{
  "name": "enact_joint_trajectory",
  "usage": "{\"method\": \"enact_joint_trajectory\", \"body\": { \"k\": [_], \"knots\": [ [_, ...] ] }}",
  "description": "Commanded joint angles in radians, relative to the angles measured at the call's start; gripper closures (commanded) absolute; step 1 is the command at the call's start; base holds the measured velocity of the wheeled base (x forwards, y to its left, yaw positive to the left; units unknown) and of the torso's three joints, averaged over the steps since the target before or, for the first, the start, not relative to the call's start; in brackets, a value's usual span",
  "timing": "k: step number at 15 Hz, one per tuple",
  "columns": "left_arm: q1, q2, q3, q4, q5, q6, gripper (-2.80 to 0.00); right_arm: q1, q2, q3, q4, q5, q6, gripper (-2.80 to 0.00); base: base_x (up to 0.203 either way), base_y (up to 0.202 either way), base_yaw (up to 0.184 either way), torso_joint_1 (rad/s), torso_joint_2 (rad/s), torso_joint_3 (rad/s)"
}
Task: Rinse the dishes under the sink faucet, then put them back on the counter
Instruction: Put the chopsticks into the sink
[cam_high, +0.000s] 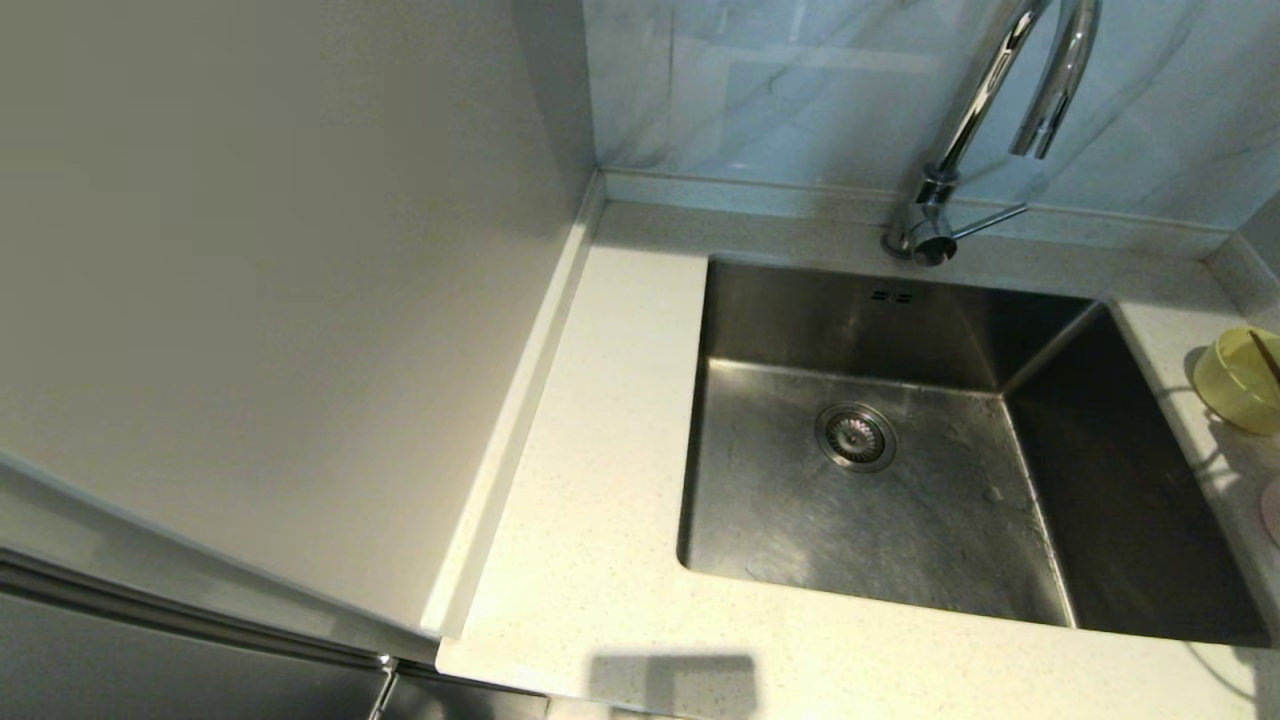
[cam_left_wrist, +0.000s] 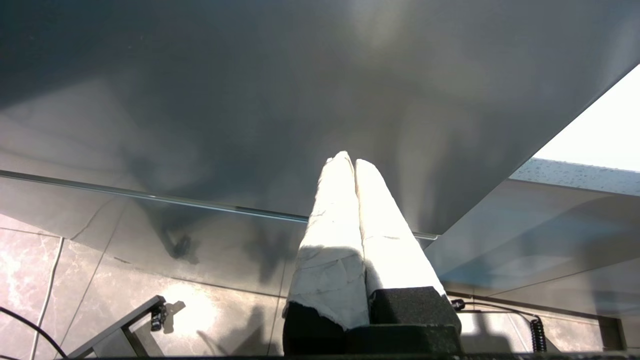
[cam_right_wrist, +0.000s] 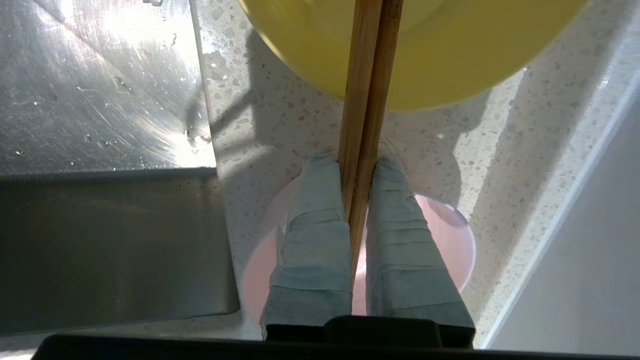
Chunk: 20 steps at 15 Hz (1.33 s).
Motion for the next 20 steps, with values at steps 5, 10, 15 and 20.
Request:
{"method": "enact_joint_trajectory", "body": {
  "k": [5, 10, 15, 20],
  "knots": [
    [0.0, -0.003, 0.0, 0.0, 0.0, 0.0, 0.0, 0.0, -0.051, 0.0, 0.008, 0.002, -0.002, 0.0, 0.0, 0.0, 0.0, 0.0, 0.0, 0.0],
    [0.0, -0.003, 0.0, 0.0, 0.0, 0.0, 0.0, 0.009, -0.158, 0.009, 0.088, 0.123, -0.005, 0.0, 0.0, 0.0, 0.0, 0.0, 0.0, 0.0],
    [0.0, -0.003, 0.0, 0.0, 0.0, 0.0, 0.0, 0.218, -0.23, 0.061, 0.103, 0.128, -0.006, 0.0, 0.0, 0.0, 0.0, 0.0, 0.0, 0.0],
    [0.0, -0.003, 0.0, 0.0, 0.0, 0.0, 0.0, 0.406, -0.18, 0.069, 0.105, 0.001, 0.004, 0.0, 0.0, 0.0, 0.0, 0.0, 0.0, 0.0]
  ]
}}
